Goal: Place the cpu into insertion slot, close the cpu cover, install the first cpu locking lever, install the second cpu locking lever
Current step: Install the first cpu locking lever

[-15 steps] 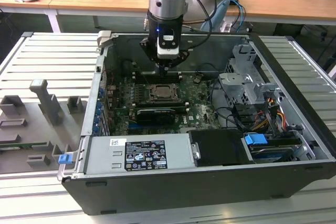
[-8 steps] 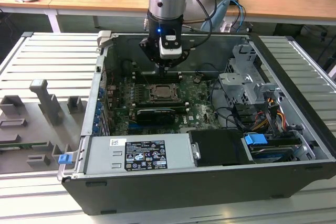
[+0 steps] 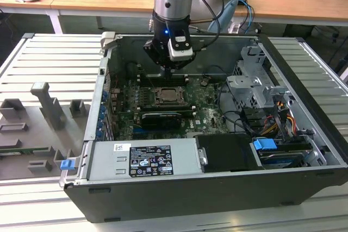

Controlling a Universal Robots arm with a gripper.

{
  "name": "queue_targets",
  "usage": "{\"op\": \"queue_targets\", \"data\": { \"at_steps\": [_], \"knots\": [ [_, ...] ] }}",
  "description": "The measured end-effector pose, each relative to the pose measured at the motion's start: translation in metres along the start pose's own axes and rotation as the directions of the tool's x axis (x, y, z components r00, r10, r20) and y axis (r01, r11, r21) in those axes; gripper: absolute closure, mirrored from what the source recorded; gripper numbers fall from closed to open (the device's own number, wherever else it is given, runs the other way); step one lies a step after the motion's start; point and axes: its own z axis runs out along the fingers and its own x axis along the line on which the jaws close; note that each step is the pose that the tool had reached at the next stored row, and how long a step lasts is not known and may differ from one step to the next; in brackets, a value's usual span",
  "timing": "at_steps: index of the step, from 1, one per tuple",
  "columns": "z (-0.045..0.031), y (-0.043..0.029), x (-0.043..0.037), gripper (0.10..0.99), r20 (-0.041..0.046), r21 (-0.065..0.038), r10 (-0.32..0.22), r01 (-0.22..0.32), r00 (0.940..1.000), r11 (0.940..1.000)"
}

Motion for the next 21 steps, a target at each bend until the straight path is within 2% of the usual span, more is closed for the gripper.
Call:
{"op": "queue_targets", "data": {
  "at_steps": [5, 7, 12, 18, 21],
  "knots": [
    [0.0, 0.0, 0.0, 0.98, -0.0031, 0.001, -0.067, 0.067, 0.9977, 0.9977],
    [0.0001, -0.0002, -0.0001, 0.98, -0.0049, 0.001, -0.115, 0.115, 0.9934, 0.9934],
    [0.0, -0.0003, -0.0001, 0.98, -0.0086, 0.001, -0.234, 0.234, 0.9722, 0.9722],
    [0.0001, -0.0005, -0.0002, 0.98, 0.0046, -0.001, -0.316, 0.316, 0.9489, 0.9489],
    [0.0001, -0.0005, -0.0001, 0.98, 0.0071, -0.001, -0.342, 0.342, 0.9397, 0.9397]
  ]
}}
